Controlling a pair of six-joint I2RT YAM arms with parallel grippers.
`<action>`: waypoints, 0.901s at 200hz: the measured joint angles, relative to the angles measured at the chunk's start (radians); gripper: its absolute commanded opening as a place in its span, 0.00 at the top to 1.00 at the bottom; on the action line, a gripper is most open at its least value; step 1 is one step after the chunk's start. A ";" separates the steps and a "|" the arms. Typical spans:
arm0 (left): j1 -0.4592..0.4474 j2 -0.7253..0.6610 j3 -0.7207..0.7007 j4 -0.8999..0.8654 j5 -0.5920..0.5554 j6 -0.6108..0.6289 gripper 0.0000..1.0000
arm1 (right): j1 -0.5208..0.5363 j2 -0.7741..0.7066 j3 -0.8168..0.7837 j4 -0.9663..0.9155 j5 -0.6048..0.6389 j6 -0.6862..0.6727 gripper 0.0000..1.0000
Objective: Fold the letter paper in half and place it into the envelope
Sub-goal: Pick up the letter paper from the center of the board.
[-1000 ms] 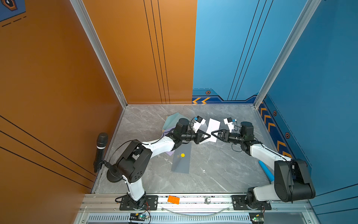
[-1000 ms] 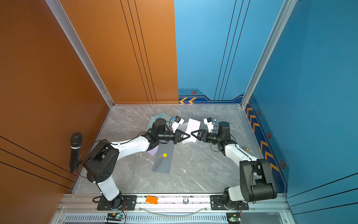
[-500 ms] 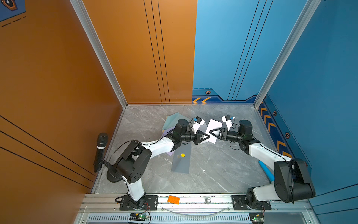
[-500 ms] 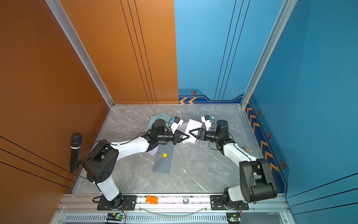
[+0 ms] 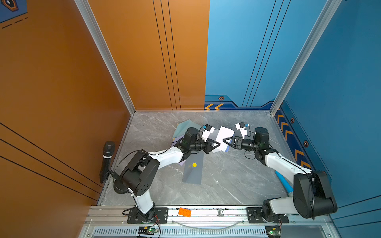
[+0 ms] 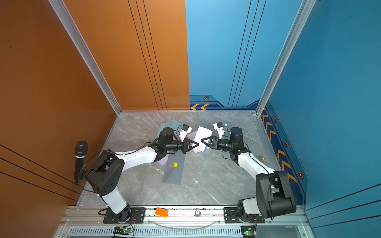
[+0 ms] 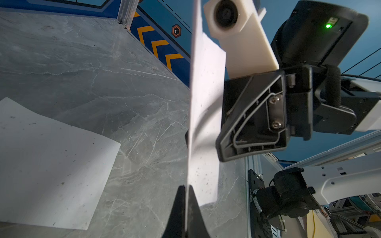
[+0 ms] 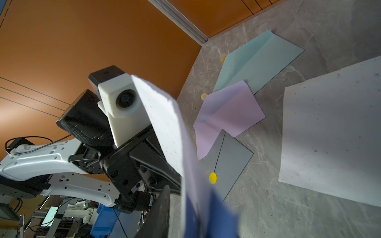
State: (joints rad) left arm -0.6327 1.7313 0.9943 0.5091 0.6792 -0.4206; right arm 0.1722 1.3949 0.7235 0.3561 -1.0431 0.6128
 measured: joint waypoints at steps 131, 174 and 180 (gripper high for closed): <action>0.005 -0.029 -0.013 0.006 -0.021 -0.015 1.00 | 0.024 -0.067 0.014 -0.089 0.076 -0.066 0.95; 0.005 -0.030 -0.013 0.007 -0.023 -0.018 0.92 | 0.024 -0.067 0.016 -0.094 0.087 -0.066 1.00; 0.005 -0.030 -0.013 0.008 -0.023 -0.018 0.88 | 0.024 -0.068 0.016 -0.094 0.089 -0.066 1.00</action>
State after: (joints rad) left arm -0.6273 1.7016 0.9810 0.5167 0.6563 -0.4389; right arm 0.1963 1.3273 0.7395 0.2619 -0.9543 0.5468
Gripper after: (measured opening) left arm 0.057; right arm 0.054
